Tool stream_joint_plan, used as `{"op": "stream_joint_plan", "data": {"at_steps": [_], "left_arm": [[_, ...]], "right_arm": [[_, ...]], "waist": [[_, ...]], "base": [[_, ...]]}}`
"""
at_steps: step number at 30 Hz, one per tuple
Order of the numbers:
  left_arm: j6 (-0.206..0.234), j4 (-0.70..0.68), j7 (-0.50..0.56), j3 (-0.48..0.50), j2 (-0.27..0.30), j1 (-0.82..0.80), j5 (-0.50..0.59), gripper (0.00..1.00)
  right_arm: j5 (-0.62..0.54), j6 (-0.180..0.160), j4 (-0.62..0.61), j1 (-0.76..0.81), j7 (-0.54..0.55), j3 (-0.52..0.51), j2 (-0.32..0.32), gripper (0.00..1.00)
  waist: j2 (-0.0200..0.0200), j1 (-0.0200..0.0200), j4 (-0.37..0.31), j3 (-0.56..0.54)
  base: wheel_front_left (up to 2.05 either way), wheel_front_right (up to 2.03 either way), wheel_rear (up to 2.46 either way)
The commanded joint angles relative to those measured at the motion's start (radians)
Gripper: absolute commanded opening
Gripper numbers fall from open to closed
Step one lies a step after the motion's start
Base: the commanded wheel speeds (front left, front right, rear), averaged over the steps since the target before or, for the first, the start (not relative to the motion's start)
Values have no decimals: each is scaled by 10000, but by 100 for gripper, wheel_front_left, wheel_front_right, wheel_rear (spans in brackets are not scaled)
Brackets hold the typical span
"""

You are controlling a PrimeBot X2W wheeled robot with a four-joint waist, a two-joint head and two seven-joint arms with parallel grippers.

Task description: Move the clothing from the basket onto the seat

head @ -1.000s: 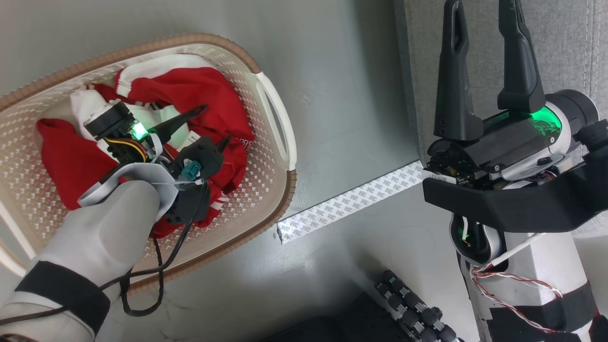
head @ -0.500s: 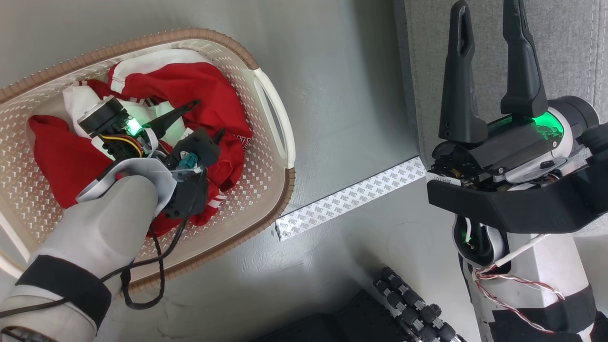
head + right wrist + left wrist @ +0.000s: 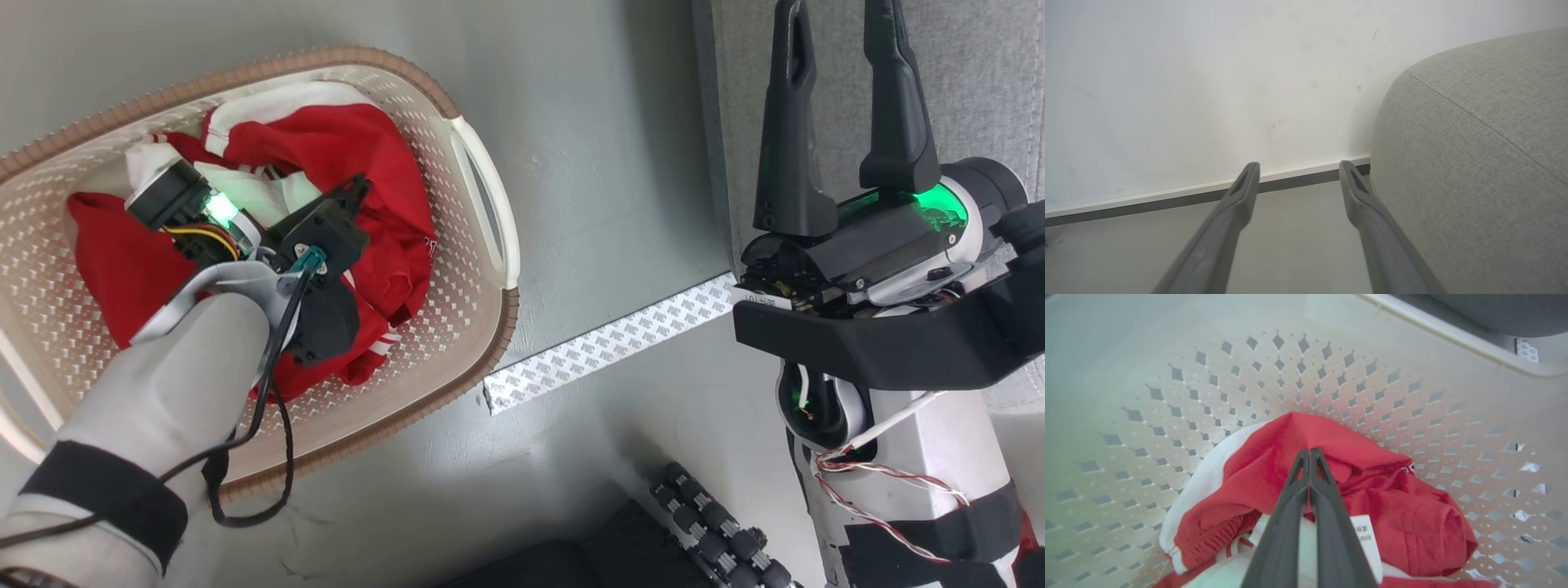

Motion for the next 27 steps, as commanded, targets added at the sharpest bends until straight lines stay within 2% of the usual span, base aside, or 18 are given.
{"op": "stream_joint_plan", "data": {"at_steps": [1,18,27], "left_arm": [[4,-135,-41,46,90,259,-86,0],[862,-2797,-42,1266,201,2786,-1331,0],[1074,-4564,-44,2327,-154,4538,-1763,0]], "right_arm": [[-41,8,91,-113,-19,2,22,100],[-585,8,726,672,-21,84,16,100],[-1018,8,1217,1571,-19,121,-178,100]], "waist": [[0,0,103,-177],[0,0,881,-2783],[0,0,1542,-4658]], "base": [[0,0,0],[0,0,0],[0,0,0]]}}
